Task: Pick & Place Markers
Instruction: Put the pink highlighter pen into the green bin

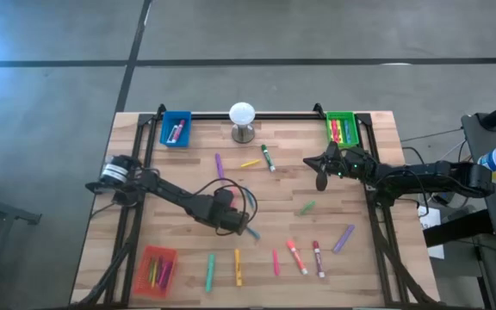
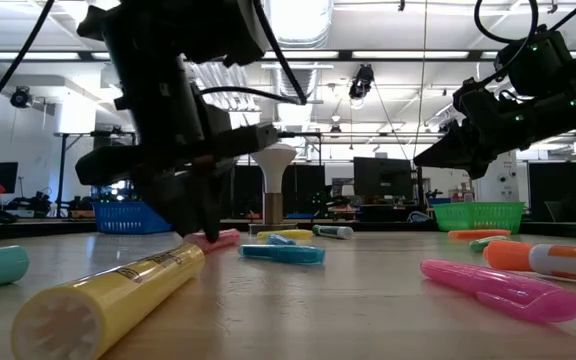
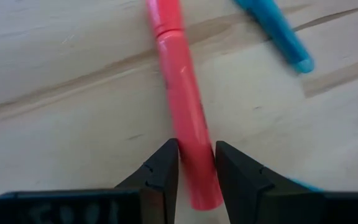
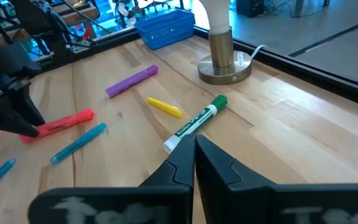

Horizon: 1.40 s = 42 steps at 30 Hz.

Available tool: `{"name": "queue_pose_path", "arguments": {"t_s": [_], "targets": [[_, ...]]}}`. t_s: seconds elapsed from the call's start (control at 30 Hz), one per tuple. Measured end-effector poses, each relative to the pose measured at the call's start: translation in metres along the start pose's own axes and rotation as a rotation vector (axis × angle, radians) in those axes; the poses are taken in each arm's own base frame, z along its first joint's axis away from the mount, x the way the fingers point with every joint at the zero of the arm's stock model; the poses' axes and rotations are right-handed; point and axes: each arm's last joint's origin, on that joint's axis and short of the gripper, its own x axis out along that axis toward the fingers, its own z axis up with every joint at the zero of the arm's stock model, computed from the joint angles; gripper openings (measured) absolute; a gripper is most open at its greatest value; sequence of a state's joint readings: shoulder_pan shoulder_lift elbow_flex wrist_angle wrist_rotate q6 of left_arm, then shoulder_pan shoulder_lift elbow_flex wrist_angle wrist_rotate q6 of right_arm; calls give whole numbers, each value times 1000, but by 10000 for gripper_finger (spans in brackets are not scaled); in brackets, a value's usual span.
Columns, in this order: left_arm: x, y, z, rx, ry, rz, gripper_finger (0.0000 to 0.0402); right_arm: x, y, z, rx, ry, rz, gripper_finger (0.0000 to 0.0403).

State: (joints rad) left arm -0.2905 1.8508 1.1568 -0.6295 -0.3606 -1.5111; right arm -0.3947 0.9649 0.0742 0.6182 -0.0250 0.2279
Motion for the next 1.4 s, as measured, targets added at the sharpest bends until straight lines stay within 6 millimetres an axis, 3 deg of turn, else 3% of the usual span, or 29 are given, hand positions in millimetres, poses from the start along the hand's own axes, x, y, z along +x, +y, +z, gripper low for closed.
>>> {"name": "queue_pose_path", "arguments": {"t_s": [0.43,0.6,0.73,0.9,1.17,1.4], "targets": [[-1,13,-10,126,72,93,87,0,0,-1,-3,2,-1,9],[-15,21,-8,213,86,120,59,-1,-1,-3,-1,8,-2,9],[-32,28,2,287,0,46,58,-1,-1,-5,32,18,10,8],[-41,33,22,374,-191,-177,59,-2,5,-2,59,-1,102,9],[-27,46,59,432,-570,-835,59,-5,28,12,92,-164,273,26],[-7,63,84,516,-689,-999,59,-3,45,26,139,-257,323,102]]}}
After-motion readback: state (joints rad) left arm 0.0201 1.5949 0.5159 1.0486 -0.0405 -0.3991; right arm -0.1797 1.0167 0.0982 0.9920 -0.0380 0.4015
